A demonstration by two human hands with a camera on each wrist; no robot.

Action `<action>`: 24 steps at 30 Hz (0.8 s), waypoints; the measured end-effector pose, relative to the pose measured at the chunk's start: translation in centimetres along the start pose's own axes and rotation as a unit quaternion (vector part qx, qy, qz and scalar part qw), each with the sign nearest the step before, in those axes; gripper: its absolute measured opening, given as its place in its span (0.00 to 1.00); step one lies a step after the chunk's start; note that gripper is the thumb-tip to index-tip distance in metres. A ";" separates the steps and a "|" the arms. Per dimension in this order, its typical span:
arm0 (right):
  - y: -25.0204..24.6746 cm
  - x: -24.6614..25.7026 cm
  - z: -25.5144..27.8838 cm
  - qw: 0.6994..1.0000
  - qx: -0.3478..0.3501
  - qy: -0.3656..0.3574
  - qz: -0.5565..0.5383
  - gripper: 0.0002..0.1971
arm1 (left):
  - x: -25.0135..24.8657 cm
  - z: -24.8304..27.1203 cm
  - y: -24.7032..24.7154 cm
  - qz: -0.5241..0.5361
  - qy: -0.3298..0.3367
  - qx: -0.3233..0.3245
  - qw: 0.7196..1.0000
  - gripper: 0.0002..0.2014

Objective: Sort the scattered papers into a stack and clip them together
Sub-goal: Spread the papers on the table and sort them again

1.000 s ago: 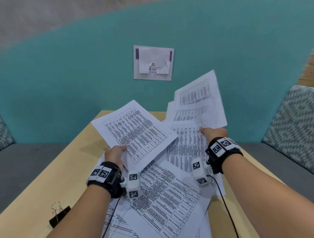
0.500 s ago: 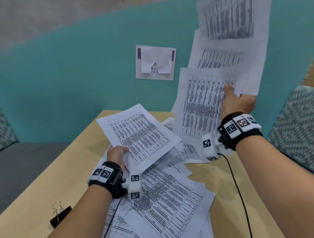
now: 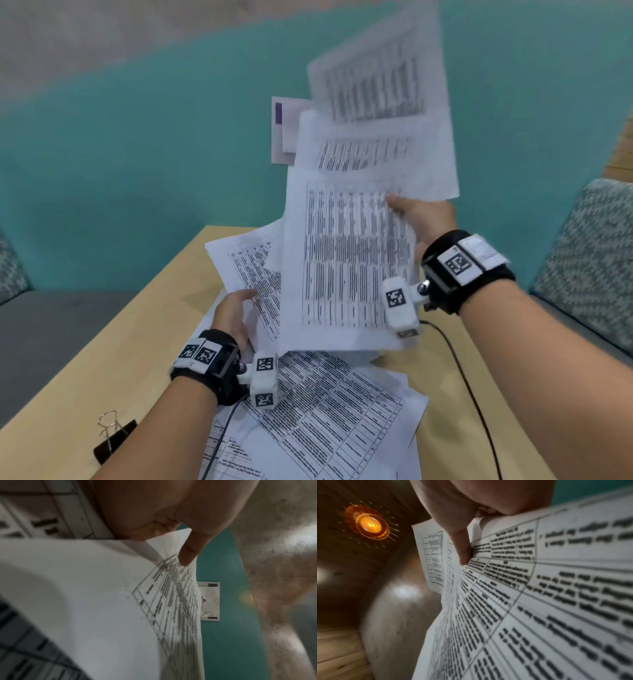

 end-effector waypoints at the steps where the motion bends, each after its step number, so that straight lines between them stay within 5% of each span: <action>1: 0.5 -1.7 0.1 0.999 0.011 0.028 0.016 0.35 | 0.4 -0.7 0.1 0.013 -0.012 0.018 1.000 0.56; 5: 1.6 -7.0 1.2 0.994 0.024 0.087 0.062 0.33 | -1.9 4.8 3.0 0.059 0.028 0.104 0.992 0.38; 8: 1.7 -9.5 1.8 0.990 0.022 0.106 0.093 0.28 | -2.1 5.0 3.7 0.038 0.050 0.135 0.989 0.42; 12: 2.6 -11.7 1.8 0.986 0.046 0.113 0.117 0.43 | -2.8 4.7 3.8 -0.055 0.128 0.130 0.982 0.22; 14: 3.1 -12.0 2.0 0.982 0.072 0.120 0.128 0.45 | -3.0 4.6 3.8 -0.072 0.141 0.119 0.980 0.22; 20: 2.6 -13.5 2.8 0.948 0.164 0.175 0.208 0.28 | -3.0 3.3 3.0 -0.090 0.139 0.121 0.979 0.22; 24: 1.8 -16.1 1.4 0.948 0.188 0.195 0.168 0.38 | -2.9 3.5 3.5 -0.104 0.141 0.138 0.975 0.23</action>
Point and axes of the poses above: each hand's wrist, its own z-axis away from the middle knuckle, its own y-axis out of the palm, x = y × z, the point moved 9 cm from there along -z, towards the middle knuckle, and after that the axes turned 2 degrees about z, right-handed, at the moved point
